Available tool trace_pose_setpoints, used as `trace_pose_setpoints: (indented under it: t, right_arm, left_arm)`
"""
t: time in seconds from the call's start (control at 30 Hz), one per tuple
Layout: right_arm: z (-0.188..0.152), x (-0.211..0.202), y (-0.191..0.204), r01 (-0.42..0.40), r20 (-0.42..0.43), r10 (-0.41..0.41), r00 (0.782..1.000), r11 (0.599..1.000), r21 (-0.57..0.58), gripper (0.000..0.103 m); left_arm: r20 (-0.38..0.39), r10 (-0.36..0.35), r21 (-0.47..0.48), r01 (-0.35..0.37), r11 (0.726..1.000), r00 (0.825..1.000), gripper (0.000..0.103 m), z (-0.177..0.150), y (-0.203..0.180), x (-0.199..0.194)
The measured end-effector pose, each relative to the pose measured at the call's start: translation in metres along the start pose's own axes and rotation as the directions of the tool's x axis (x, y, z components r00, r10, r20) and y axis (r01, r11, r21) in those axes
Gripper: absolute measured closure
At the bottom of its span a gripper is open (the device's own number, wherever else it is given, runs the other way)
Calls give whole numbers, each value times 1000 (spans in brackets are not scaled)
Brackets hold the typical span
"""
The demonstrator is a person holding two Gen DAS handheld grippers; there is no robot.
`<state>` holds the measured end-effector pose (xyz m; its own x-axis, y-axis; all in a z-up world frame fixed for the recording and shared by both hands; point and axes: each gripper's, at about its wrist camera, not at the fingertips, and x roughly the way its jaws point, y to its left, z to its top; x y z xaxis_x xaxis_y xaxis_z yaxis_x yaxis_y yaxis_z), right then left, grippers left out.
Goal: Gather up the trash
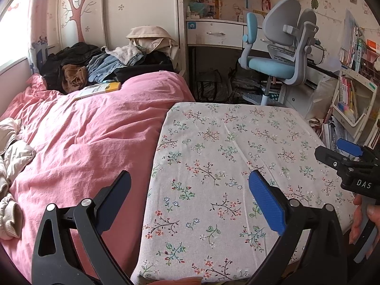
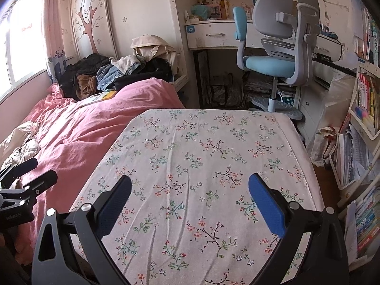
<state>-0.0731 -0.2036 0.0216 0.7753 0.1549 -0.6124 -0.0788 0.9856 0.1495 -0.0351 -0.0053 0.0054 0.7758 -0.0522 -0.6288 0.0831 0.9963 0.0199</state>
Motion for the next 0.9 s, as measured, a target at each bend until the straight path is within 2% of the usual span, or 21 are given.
trace_pose_setpoints:
  t: [0.9]
  right_arm:
    - [-1,0,1,3,-1,-3,1000,1000,0,8]
  left_arm:
    - [1,0,-3,0,1000,1000,7,2,1,-2]
